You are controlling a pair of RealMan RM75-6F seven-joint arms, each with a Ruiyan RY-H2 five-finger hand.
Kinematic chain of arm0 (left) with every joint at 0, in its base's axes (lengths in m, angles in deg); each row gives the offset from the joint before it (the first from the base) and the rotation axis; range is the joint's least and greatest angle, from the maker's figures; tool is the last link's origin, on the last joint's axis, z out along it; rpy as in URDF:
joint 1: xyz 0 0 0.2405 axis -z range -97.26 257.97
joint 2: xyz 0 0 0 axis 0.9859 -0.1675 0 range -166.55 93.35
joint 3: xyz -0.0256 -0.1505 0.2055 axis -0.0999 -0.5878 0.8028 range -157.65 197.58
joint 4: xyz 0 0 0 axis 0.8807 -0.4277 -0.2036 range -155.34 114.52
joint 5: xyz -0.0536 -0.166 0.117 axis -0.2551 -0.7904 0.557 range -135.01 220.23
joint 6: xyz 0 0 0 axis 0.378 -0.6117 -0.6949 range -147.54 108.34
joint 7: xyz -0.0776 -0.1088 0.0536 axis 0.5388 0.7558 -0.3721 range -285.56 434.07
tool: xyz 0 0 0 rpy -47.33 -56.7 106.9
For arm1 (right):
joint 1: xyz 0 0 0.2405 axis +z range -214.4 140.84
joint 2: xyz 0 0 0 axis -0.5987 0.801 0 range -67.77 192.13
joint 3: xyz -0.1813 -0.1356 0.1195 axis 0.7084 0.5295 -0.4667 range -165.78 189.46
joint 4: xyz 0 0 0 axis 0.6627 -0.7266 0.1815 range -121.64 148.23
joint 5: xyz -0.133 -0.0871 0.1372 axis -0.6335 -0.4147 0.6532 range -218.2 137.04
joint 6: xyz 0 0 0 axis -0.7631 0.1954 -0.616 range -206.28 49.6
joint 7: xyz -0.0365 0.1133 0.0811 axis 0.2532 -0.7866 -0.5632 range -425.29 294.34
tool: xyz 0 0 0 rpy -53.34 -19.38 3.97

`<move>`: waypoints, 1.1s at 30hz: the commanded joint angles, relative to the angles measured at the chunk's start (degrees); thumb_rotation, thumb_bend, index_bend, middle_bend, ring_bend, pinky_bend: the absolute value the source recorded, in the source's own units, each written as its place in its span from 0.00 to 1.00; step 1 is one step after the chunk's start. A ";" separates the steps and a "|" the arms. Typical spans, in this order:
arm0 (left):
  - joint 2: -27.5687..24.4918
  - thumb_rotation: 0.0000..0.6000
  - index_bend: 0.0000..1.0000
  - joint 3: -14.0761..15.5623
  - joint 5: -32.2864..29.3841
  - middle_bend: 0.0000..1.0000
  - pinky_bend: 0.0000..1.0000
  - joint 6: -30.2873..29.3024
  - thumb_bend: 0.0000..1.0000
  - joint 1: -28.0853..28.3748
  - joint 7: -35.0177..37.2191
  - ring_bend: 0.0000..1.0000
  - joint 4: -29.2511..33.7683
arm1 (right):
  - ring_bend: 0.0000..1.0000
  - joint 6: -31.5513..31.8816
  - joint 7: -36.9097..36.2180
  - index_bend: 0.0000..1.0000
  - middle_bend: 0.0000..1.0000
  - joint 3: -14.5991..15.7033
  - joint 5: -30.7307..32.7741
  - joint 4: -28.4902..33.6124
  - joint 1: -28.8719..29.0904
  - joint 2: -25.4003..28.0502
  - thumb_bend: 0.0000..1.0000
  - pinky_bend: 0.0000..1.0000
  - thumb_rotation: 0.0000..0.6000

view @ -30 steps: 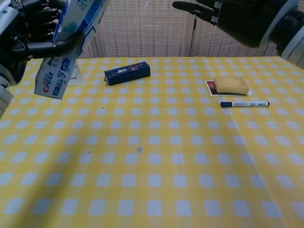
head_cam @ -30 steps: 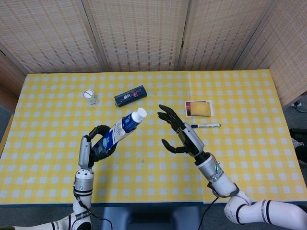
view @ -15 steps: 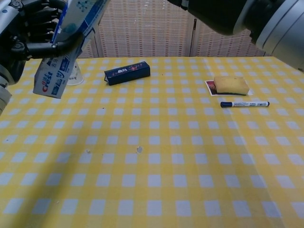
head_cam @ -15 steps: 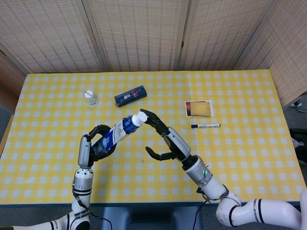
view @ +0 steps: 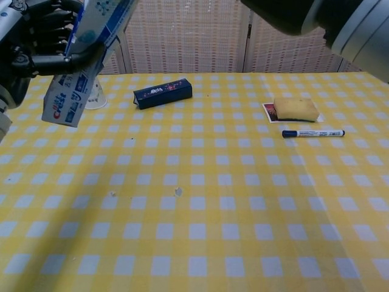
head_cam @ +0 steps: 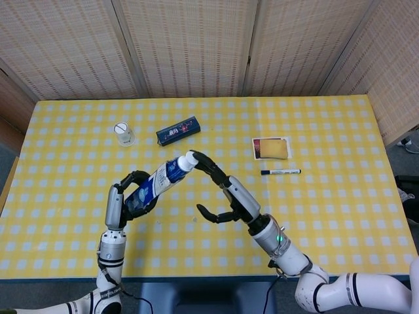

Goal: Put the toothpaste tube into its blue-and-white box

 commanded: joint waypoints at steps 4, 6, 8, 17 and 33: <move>-0.19 1.00 0.58 0.05 0.42 0.68 0.55 -0.27 0.35 0.04 -0.93 0.57 0.93 | 0.07 -2.17 2.69 0.00 0.00 -0.02 2.24 0.00 1.07 -0.48 0.46 0.06 1.00; -0.33 1.00 0.58 0.10 0.53 0.68 0.55 -0.34 0.35 0.00 -1.26 0.57 1.19 | 0.07 -2.83 3.89 0.00 0.00 -0.18 2.95 0.12 1.42 -0.50 0.46 0.06 1.00; -0.46 1.00 0.58 0.21 0.67 0.68 0.55 -0.39 0.35 -0.05 -1.49 0.57 1.35 | 0.07 -3.62 5.48 0.00 0.00 -0.20 3.43 0.27 1.84 -0.42 0.46 0.06 1.00; -0.69 1.00 0.58 0.68 1.34 0.68 0.55 -0.32 0.35 0.06 -2.36 0.57 1.01 | 0.06 -7.82 15.40 0.00 0.00 1.21 5.46 2.10 3.29 0.89 0.46 0.03 1.00; -0.36 1.00 0.58 1.25 2.28 0.68 0.55 -0.59 0.35 0.26 -3.41 0.57 0.80 | 0.04 -11.48 23.33 0.00 0.00 1.67 9.41 5.65 3.59 4.67 0.45 0.00 1.00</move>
